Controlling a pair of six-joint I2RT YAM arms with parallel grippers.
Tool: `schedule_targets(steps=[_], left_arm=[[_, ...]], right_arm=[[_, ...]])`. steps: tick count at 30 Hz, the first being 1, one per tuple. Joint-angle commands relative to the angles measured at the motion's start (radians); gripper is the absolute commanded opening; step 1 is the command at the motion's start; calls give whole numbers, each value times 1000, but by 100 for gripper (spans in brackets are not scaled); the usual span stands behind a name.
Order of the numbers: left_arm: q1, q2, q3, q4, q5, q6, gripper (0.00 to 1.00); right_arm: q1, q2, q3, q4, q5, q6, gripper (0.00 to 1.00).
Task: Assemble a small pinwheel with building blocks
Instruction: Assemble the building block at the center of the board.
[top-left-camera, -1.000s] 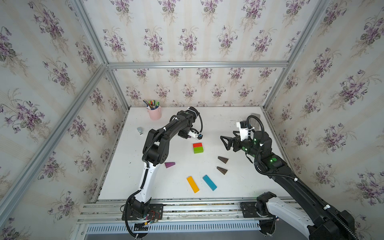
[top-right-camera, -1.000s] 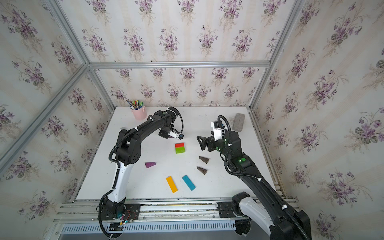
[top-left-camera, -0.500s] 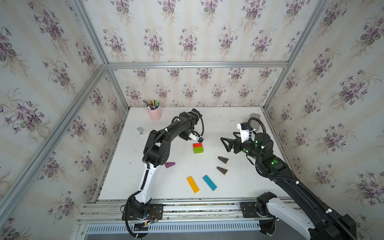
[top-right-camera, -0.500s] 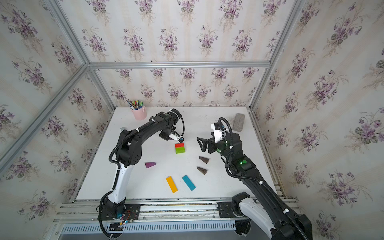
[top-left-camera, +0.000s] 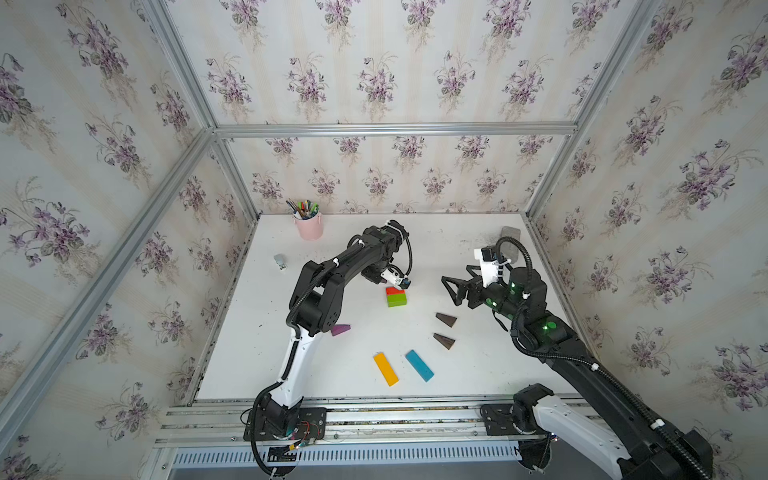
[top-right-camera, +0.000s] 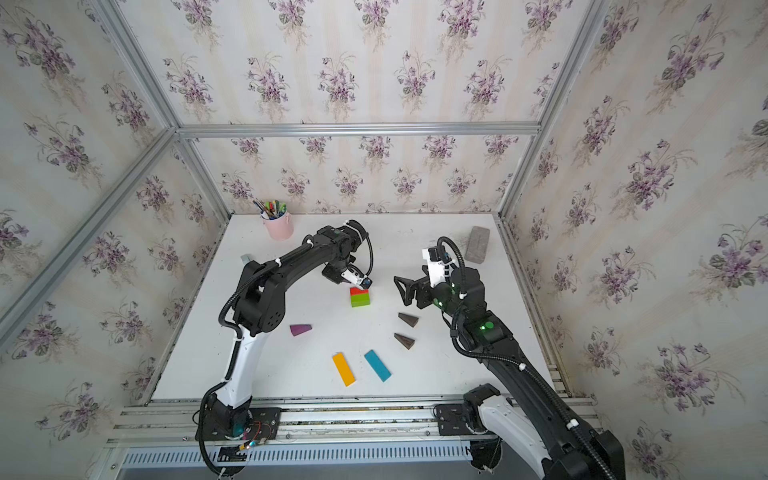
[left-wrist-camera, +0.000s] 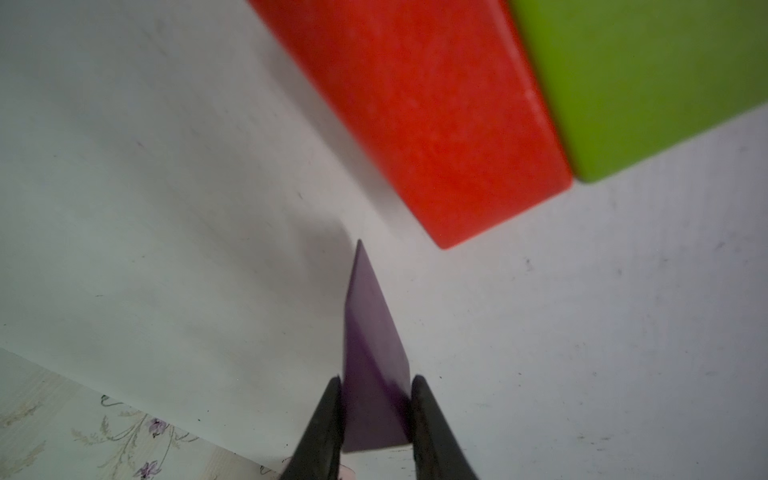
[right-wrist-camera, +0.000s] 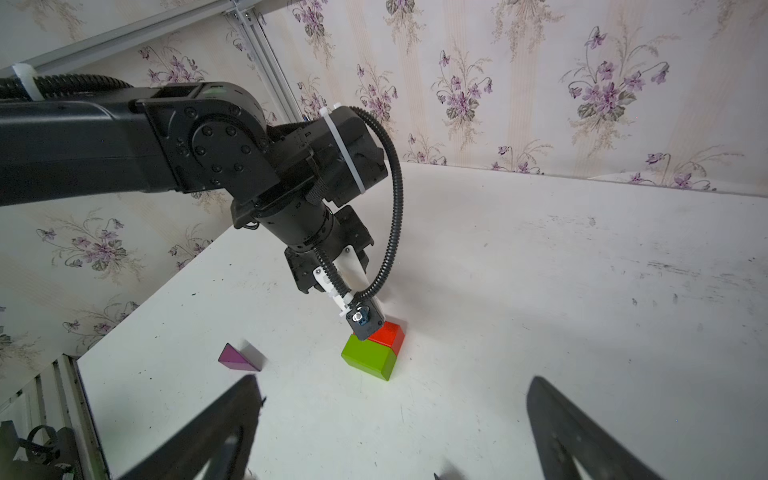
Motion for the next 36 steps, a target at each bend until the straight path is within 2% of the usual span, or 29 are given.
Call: schedule_targets(steps=[1,23,36], left_arm=[[-2,4,-6,-20,18,29,25],[-6,11,-27,-14,44,21,25],[-2,16,-25,-4,36,11,39]], right_arm=[[0,-5,1,33,-2,-14,100],[-1,-2,-3,38,2,-16,100],[-2,-2,-5,38,1,-16,100]])
